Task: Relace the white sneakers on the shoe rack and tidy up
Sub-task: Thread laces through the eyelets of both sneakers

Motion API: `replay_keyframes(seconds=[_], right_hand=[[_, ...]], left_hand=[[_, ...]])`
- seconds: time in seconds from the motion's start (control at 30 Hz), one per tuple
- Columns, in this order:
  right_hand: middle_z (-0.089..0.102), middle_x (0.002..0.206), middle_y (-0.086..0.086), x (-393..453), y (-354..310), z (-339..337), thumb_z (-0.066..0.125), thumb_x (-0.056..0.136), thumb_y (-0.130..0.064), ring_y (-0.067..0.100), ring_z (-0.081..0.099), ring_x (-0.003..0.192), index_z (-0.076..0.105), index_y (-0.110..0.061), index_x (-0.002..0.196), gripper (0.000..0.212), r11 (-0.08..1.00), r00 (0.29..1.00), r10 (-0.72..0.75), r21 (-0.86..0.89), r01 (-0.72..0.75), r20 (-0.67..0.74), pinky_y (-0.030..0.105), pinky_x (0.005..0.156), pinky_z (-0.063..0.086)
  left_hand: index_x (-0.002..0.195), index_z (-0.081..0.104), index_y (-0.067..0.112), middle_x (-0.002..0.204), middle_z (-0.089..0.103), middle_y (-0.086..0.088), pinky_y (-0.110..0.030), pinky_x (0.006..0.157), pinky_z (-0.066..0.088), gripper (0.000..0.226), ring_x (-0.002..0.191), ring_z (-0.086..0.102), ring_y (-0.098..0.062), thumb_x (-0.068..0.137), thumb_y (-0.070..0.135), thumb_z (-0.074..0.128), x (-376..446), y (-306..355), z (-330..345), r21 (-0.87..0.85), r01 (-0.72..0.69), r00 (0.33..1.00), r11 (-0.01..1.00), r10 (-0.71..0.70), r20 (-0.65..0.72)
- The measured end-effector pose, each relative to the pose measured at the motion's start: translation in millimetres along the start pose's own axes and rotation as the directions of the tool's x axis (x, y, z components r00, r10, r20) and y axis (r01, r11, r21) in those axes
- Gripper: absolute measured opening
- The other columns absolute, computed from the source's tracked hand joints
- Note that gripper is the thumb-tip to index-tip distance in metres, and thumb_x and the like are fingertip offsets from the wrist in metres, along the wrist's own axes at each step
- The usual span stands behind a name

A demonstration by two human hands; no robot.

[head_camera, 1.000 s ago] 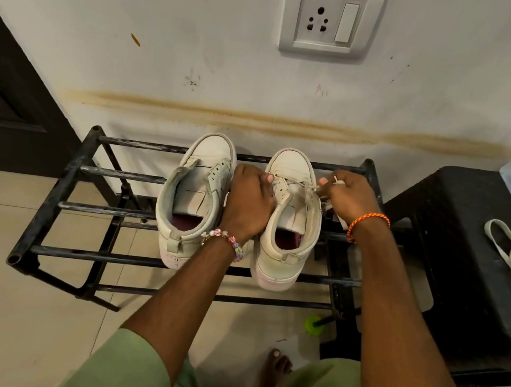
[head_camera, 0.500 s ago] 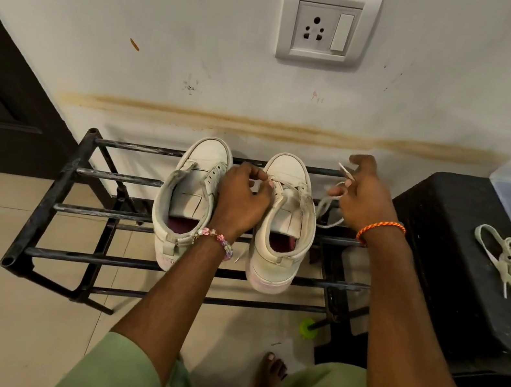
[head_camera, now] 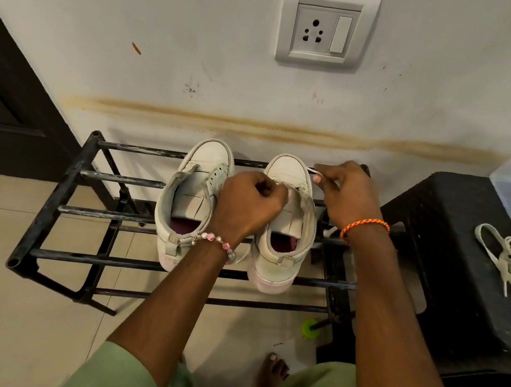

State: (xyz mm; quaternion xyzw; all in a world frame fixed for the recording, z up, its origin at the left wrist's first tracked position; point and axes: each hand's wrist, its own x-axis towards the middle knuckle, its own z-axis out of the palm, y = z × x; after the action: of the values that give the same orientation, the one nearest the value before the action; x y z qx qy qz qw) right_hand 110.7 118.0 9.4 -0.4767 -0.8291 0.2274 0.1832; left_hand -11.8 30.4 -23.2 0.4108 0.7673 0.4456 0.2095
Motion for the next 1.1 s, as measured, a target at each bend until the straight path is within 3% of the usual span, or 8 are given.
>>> replay_keyframes(seconds=[0.2, 0.37, 0.47, 0.6, 0.7, 0.77, 0.93, 1.1], right_hand=[[0.066, 0.112, 0.019, -0.2, -6.3, 9.9, 0.05, 0.095, -0.01, 0.029, 0.061, 0.105, 0.069, -0.005, 0.111, 0.025, 0.994, 0.995, 0.069, 0.077, -0.074, 0.072, 0.027, 0.088, 0.046], [0.07, 0.108, 0.009, -6.6, -12.4, 9.5, 0.061, 0.089, -0.01, 0.021, 0.061, 0.105, 0.074, -0.011, 0.1, 0.017, 0.981, 0.99, 0.14, 0.131, -0.14, 0.012, 0.026, 0.09, 0.044], [0.071, 0.104, 0.008, -7.9, -14.4, 12.3, 0.059, 0.088, -0.013, 0.02, 0.063, 0.099, 0.074, -0.012, 0.097, 0.017, 0.98, 0.986, 0.169, 0.104, -0.17, 0.015, 0.027, 0.087, 0.047], [0.072, 0.092, 0.005, -8.1, -17.2, 14.1, 0.065, 0.082, -0.019, 0.012, 0.059, 0.082, 0.075, -0.012, 0.09, 0.015, 0.968, 0.981, 0.192, 0.156, -0.196, 0.04, 0.021, 0.073, 0.041], [0.072, 0.097, 0.006, -8.4, -19.2, 19.7, 0.065, 0.083, -0.018, 0.015, 0.061, 0.088, 0.075, -0.011, 0.092, 0.014, 0.975, 0.983, 0.181, 0.121, -0.185, 0.042, 0.02, 0.073, 0.04], [0.071, 0.105, 0.007, -8.7, -20.1, 24.3, 0.066, 0.085, -0.018, 0.019, 0.062, 0.098, 0.075, -0.012, 0.095, 0.015, 0.979, 0.984, 0.171, 0.104, -0.176, 0.057, 0.02, 0.077, 0.04], [0.069, 0.11, 0.005, -8.9, -20.6, 27.3, 0.067, 0.086, -0.019, 0.015, 0.058, 0.102, 0.074, -0.013, 0.098, 0.015, 0.97, 0.978, 0.179, 0.15, -0.193, 0.103, 0.018, 0.079, 0.036], [0.068, 0.114, 0.005, -10.4, -21.0, 27.1, 0.067, 0.087, -0.019, 0.011, 0.053, 0.099, 0.073, -0.012, 0.103, 0.019, 0.948, 0.971, 0.209, 0.22, -0.231, 0.117, 0.019, 0.082, 0.036]], left_hand=[[0.086, 0.067, 0.01, 0.087, 0.056, -0.004, -0.024, 0.061, 0.039, 0.031, 0.074, 0.053, -0.015, 0.079, 0.04, 0.065, -13.7, 4.4, 4.1, 0.213, -0.172, 0.984, 0.962, 0.177, -0.004], [0.079, 0.072, 0.01, 0.081, 0.062, -0.006, -0.029, 0.064, 0.046, 0.029, 0.072, 0.058, -0.019, 0.079, 0.039, 0.067, -13.1, 3.1, 2.5, 0.26, -0.159, 0.983, 0.952, 0.177, -0.047], [0.081, 0.075, 0.013, 0.072, 0.067, 0.0, -0.024, 0.064, 0.046, 0.023, 0.068, 0.061, -0.014, 0.079, 0.035, 0.068, -11.2, 5.3, -5.2, 0.16, -0.056, 0.996, 0.986, 0.065, -0.054], [0.086, 0.076, 0.018, 0.076, 0.072, 0.001, -0.028, 0.072, 0.055, 0.015, 0.074, 0.066, -0.014, 0.081, 0.029, 0.067, 0.1, 0.1, -15.0, -0.032, 0.154, 0.982, 0.987, -0.15, 0.114], [0.072, 0.072, 0.02, 0.08, 0.072, -0.007, -0.042, 0.075, 0.059, 0.011, 0.081, 0.068, -0.023, 0.08, 0.015, 0.067, 4.5, 2.5, -20.3, -0.184, 0.319, 0.939, 0.93, -0.283, 0.196], [0.074, 0.071, 0.013, 0.081, 0.071, -0.009, -0.039, 0.073, 0.059, 0.009, 0.078, 0.066, -0.021, 0.08, 0.007, 0.067, 6.1, 5.6, -22.7, -0.259, 0.416, 0.901, 0.872, -0.357, 0.246], [0.085, 0.071, 0.007, 0.084, 0.07, -0.006, -0.036, 0.074, 0.057, 0.005, 0.077, 0.065, -0.018, 0.082, 0.005, 0.066, 7.7, 9.3, -30.2, -0.32, 0.506, 0.851, 0.801, -0.401, 0.339], [0.094, 0.069, 0.003, 0.084, 0.068, -0.005, -0.028, 0.062, 0.055, 0.011, 0.073, 0.063, -0.015, 0.084, 0.006, 0.065, 9.8, 10.2, -31.0, -0.32, 0.523, 0.837, 0.79, -0.405, 0.367]])
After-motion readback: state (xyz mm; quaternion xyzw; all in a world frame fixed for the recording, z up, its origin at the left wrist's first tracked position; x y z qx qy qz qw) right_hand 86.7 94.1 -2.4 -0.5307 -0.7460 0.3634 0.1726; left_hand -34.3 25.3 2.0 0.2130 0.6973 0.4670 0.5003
